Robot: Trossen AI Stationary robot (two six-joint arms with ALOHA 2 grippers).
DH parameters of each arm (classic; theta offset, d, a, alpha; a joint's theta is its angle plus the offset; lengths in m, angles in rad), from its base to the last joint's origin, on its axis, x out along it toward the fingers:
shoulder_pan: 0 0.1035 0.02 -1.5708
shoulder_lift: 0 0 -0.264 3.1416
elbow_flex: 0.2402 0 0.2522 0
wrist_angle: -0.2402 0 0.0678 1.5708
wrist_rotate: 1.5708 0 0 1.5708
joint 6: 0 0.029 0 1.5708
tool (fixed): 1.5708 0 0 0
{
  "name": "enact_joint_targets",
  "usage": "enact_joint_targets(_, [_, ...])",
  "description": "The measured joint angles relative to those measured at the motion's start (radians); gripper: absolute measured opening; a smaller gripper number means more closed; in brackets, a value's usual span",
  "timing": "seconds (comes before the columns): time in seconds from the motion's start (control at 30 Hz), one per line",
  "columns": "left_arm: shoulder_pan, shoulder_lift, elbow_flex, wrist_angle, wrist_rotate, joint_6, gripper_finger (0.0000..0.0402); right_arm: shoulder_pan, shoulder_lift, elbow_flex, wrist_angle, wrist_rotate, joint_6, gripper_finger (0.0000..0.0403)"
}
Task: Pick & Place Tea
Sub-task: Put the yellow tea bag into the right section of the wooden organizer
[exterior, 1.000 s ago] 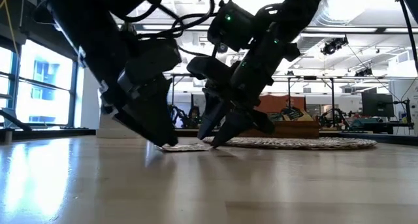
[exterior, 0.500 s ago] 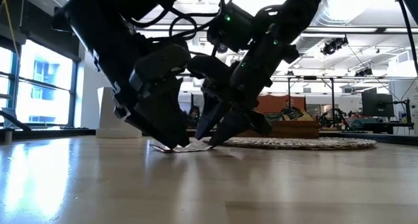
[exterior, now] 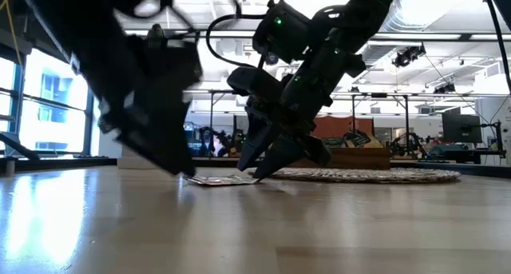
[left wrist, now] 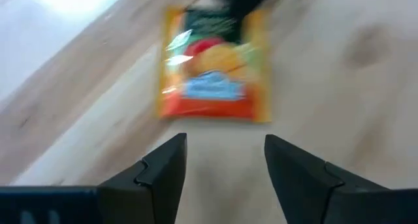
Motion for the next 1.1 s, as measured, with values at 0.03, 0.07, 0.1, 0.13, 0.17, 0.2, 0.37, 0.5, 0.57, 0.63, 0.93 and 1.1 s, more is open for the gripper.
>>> enact_joint_targets(0.03, [0.008,0.010,-0.001,-0.011,0.001,0.000,0.0202,0.001,0.000,0.000,0.000,0.000,0.004,0.0144])
enact_joint_targets(0.07, [0.017,0.020,0.000,0.002,0.014,0.000,0.0202,0.001,0.000,0.000,0.000,0.001,0.007,0.0144])
enact_joint_targets(0.1, [0.028,0.028,0.003,0.013,0.029,0.000,0.0202,0.002,0.000,0.000,-0.001,0.001,0.007,0.0144])
enact_joint_targets(0.13, [0.038,0.036,0.004,0.012,0.043,0.000,0.0202,0.002,0.000,0.000,0.000,0.002,0.006,0.0144])
enact_joint_targets(0.17, [0.045,0.043,0.005,0.019,0.053,0.002,0.0202,0.002,0.000,0.000,0.001,0.003,0.006,0.0144])
enact_joint_targets(0.2, [0.052,0.054,0.005,0.033,0.054,0.017,0.0202,0.002,0.000,0.000,0.002,0.002,0.006,0.0144])
enact_joint_targets(0.37, [0.072,0.066,0.007,0.101,0.060,0.090,0.0202,0.002,0.001,-0.001,0.019,0.000,0.006,0.0144])
enact_joint_targets(0.5, [0.093,0.067,0.009,0.114,0.067,0.114,0.0202,0.002,0.001,-0.001,0.025,-0.006,0.001,0.0144])
enact_joint_targets(0.57, [0.103,0.067,0.009,0.119,0.074,0.125,0.0202,0.002,0.001,-0.001,0.025,-0.006,-0.010,0.0144])
enact_joint_targets(0.63, [0.107,0.067,0.009,0.120,0.083,0.129,0.0202,0.002,0.001,-0.001,0.024,-0.006,-0.021,0.0144])
enact_joint_targets(0.93, [0.109,0.068,0.008,0.124,0.094,0.130,0.0202,0.014,0.000,0.001,-0.044,0.089,-0.082,0.0096])
enact_joint_targets(1.1, [0.104,0.068,0.007,0.124,0.094,0.129,0.0202,0.020,0.000,0.001,-0.051,0.104,-0.121,0.0044])
